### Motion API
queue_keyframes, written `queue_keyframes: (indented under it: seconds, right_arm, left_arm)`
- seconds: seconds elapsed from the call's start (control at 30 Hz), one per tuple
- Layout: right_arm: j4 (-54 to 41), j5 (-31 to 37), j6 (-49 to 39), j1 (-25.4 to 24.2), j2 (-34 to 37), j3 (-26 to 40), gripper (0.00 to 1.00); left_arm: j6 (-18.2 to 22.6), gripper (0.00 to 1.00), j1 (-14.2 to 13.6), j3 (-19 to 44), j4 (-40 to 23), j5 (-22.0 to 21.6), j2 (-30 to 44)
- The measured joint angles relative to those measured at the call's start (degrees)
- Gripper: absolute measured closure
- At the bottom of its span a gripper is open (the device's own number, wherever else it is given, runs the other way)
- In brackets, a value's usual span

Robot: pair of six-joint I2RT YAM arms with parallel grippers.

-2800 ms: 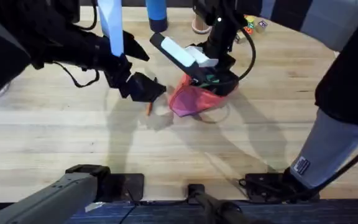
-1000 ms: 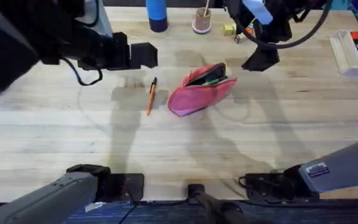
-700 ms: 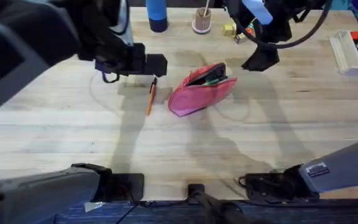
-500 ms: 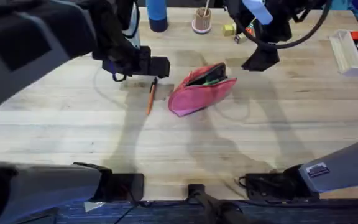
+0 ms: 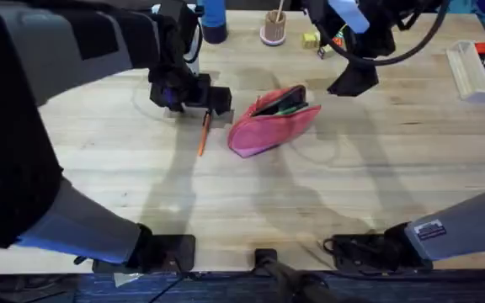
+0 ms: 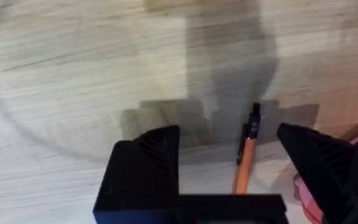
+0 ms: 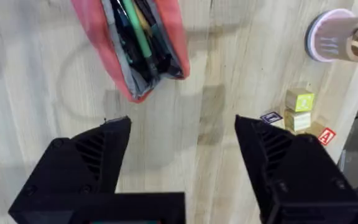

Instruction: Unzip the bag, pick up the pens from the table one at a time and place them inside, then zip the bag closed.

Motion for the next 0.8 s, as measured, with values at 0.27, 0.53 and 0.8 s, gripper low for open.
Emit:
queue_keyframes:
  seconds: [0.27, 0.53, 0.8]
  right_arm:
    - [-0.02, 0.00, 0.00, 0.00, 0.00, -0.01, 0.005]
    - [-0.02, 0.00, 0.00, 0.00, 0.00, 0.00, 0.005]
    - [-0.02, 0.00, 0.00, 0.00, -0.01, -0.01, 0.005]
  left_arm:
    - [-0.02, 0.006, -1.90, 0.87, -1.10, -3.41, 1.10]
    - [-0.41, 0.201, -4.20, 0.98, -1.03, -5.29, 1.29]
    - [-0.42, 0.598, -5.35, 1.08, -0.70, -4.36, 1.35]
